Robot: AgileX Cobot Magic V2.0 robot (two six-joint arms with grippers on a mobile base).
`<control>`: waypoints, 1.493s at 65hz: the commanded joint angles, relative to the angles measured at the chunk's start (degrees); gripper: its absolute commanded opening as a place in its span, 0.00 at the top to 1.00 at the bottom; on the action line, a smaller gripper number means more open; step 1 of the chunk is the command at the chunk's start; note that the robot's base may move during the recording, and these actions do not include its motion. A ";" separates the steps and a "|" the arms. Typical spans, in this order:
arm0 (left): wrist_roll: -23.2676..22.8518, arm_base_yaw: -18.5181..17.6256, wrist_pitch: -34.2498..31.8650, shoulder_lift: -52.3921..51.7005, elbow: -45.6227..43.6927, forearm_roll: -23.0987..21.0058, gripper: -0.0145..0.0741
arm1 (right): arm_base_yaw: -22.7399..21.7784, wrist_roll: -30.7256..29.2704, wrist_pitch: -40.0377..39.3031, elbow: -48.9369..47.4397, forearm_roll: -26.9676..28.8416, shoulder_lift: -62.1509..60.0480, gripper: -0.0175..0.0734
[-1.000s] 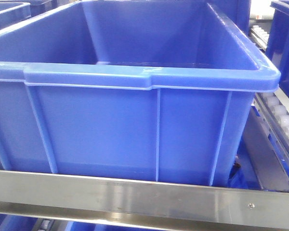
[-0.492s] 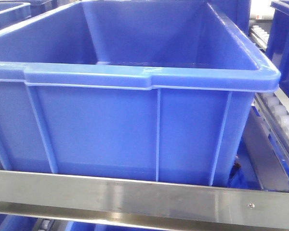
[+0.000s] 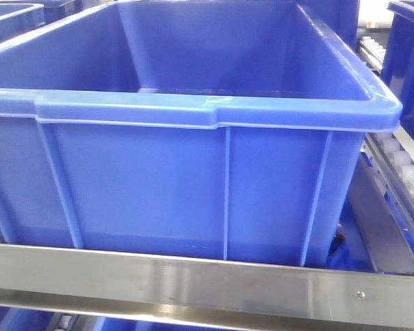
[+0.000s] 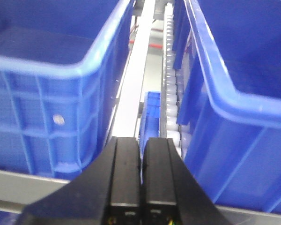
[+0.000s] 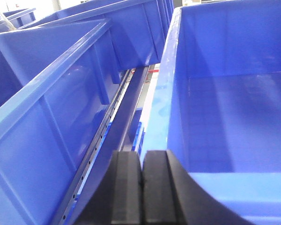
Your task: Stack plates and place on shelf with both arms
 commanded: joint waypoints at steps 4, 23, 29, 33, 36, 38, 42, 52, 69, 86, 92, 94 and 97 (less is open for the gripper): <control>-0.36 0.12 -5.24 -1.20 0.45 -0.78 0.74 | -0.23 -0.22 -1.75 0.79 -0.67 -0.85 0.78; -0.36 0.12 -5.37 -1.20 0.45 0.14 0.74 | -0.23 -0.22 -1.75 0.79 -0.67 -0.85 0.78; -0.26 0.12 -5.37 -1.20 0.45 0.27 0.74 | -0.23 -0.22 -1.75 0.79 -0.67 -0.85 0.78; -0.26 0.12 -5.37 -1.20 0.45 0.27 0.74 | -0.23 -0.22 -1.75 0.79 -0.67 -0.85 0.78; -0.26 0.12 -5.37 -1.20 0.45 0.27 0.74 | -0.23 -0.22 -1.75 0.79 -0.67 -0.85 0.78; -0.26 0.12 -5.37 -1.20 0.45 0.27 0.74 | -0.23 -0.22 -1.75 0.79 -0.67 -0.85 0.78; 0.11 0.12 -5.82 -1.20 0.45 0.27 0.74 | -0.23 -0.22 -1.75 0.79 -0.67 -0.85 0.78; 2.68 0.12 -8.39 -1.20 0.45 0.27 0.74 | -0.23 -0.22 -1.75 0.79 -0.67 -0.85 0.78; 3.09 0.00 -8.44 -1.20 0.45 -0.73 0.74 | -0.23 -0.22 -1.75 0.79 -0.67 -0.85 0.78; 3.09 0.00 -8.44 -1.20 0.45 -0.73 0.74 | -0.23 -0.22 -1.75 0.79 -0.67 -0.85 0.78; 3.09 0.00 -8.44 -1.20 0.45 -0.73 0.74 | -0.23 -0.22 -1.75 0.79 -0.67 -0.85 0.78; 3.09 0.00 -8.44 -1.20 0.45 -0.73 0.74 | -0.23 -0.22 -1.75 0.79 -0.67 -0.85 0.78; 3.09 0.00 -8.44 -1.20 0.45 -0.73 0.74 | -0.23 -0.22 -1.75 0.79 -0.67 -0.85 0.78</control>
